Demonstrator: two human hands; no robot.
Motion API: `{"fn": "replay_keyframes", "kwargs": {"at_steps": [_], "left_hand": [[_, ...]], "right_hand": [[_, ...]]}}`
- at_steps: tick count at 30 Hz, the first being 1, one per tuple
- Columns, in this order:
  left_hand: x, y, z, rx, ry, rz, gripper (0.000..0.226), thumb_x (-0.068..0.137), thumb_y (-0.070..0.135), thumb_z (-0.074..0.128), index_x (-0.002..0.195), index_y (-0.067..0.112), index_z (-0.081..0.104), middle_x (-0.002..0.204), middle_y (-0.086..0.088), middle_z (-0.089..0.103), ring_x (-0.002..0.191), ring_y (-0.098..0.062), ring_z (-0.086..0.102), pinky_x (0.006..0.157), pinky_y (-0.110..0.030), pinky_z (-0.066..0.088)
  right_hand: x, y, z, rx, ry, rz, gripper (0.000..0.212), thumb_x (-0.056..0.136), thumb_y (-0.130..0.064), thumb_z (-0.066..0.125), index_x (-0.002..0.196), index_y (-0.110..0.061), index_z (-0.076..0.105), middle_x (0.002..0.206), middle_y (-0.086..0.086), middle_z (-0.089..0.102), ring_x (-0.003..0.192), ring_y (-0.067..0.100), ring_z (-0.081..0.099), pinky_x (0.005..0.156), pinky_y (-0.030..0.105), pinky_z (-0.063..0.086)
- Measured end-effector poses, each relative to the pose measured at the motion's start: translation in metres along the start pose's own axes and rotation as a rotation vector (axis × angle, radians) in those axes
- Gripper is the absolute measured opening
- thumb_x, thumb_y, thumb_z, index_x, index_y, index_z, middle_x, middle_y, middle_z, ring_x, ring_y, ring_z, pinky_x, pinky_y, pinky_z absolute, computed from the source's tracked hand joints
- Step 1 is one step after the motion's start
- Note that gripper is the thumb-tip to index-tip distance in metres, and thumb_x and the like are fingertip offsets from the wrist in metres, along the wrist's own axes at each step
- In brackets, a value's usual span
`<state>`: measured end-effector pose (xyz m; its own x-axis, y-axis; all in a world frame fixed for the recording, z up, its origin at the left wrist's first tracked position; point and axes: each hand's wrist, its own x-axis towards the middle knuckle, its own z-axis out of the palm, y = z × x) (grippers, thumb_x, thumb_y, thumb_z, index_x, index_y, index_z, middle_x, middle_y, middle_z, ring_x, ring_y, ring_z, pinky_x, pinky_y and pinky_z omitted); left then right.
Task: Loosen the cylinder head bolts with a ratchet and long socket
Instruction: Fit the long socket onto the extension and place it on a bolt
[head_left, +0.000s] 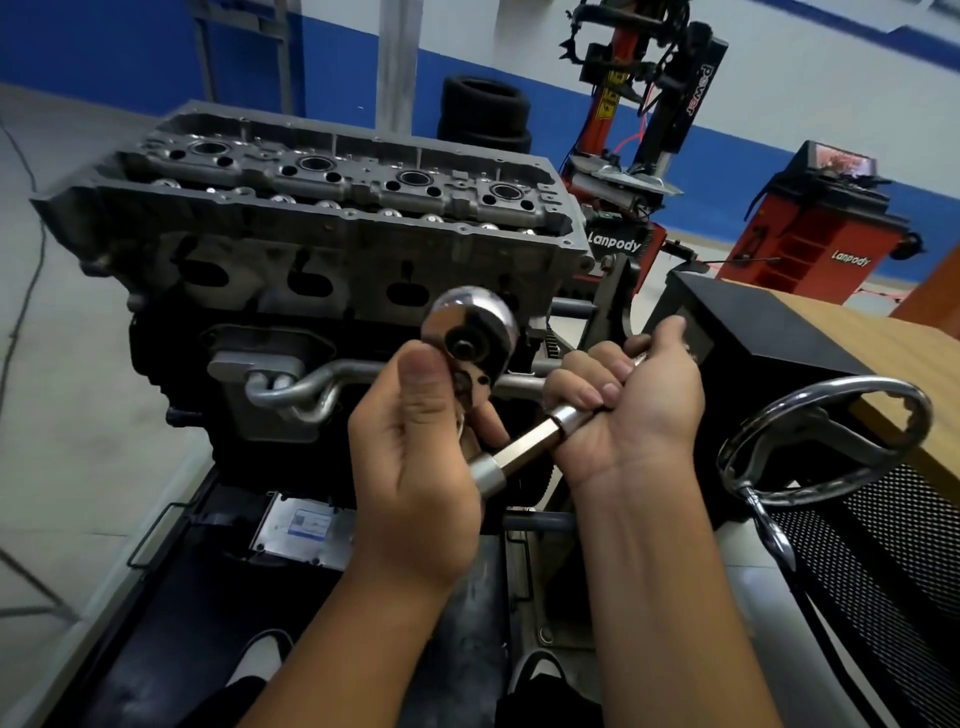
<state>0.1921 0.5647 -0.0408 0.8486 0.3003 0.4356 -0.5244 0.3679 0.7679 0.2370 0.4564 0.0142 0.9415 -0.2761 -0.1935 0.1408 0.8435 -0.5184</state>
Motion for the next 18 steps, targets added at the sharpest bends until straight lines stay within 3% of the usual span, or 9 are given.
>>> {"fn": "replay_keyframes", "kwargs": {"at_steps": [4, 8, 13, 15, 18], "left_hand": [[0.002, 0.002, 0.001, -0.036, 0.023, -0.081, 0.069, 0.093, 0.067, 0.041, 0.08, 0.001, 0.057, 0.078, -0.036, 0.052, 0.05, -0.015, 0.052, 0.045, -0.02, 0.043], [0.003, 0.0, 0.001, -0.028, 0.021, -0.14, 0.066, 0.098, 0.066, 0.044, 0.073, 0.007, 0.055, 0.073, -0.037, 0.055, 0.042, -0.02, 0.048, 0.037, -0.026, 0.038], [0.001, 0.0, 0.006, -0.088, 0.033, -0.321, 0.059, 0.087, 0.078, 0.052, 0.064, 0.025, 0.06, 0.061, -0.016, 0.066, 0.035, -0.024, 0.045, 0.037, -0.021, 0.035], [0.001, -0.002, 0.005, -0.085, -0.006, -0.415, 0.05, 0.086, 0.072, 0.06, 0.063, 0.027, 0.062, 0.059, -0.009, 0.062, 0.036, -0.019, 0.044, 0.036, -0.02, 0.034], [-0.001, -0.004, 0.002, -0.063, -0.187, -0.575, 0.023, 0.077, 0.042, 0.082, 0.076, 0.025, 0.066, 0.062, -0.011, 0.063, 0.033, -0.011, 0.038, 0.034, -0.016, 0.03]], "right_hand": [[0.001, 0.002, -0.001, 0.012, -0.025, 0.013, 0.045, 0.104, -0.06, 0.045, 0.078, -0.024, 0.042, 0.054, -0.009, 0.023, 0.036, 0.005, 0.019, 0.031, 0.016, 0.02], [0.003, 0.006, -0.006, 0.075, -0.07, 0.028, 0.048, 0.105, -0.059, 0.044, 0.074, -0.022, 0.043, 0.052, -0.009, 0.024, 0.035, 0.004, 0.02, 0.03, 0.015, 0.02], [0.005, 0.003, -0.009, 0.156, -0.185, 0.059, 0.048, 0.106, -0.058, 0.043, 0.074, -0.023, 0.044, 0.051, -0.01, 0.024, 0.033, 0.003, 0.02, 0.028, 0.016, 0.02], [0.005, 0.003, -0.012, 0.145, -0.227, 0.062, 0.047, 0.107, -0.056, 0.042, 0.074, -0.023, 0.044, 0.049, -0.01, 0.023, 0.033, 0.003, 0.02, 0.027, 0.016, 0.019], [0.006, 0.001, -0.015, 0.128, -0.239, 0.061, 0.047, 0.108, -0.055, 0.04, 0.073, -0.023, 0.044, 0.048, -0.009, 0.024, 0.032, 0.003, 0.02, 0.028, 0.016, 0.018]]}}
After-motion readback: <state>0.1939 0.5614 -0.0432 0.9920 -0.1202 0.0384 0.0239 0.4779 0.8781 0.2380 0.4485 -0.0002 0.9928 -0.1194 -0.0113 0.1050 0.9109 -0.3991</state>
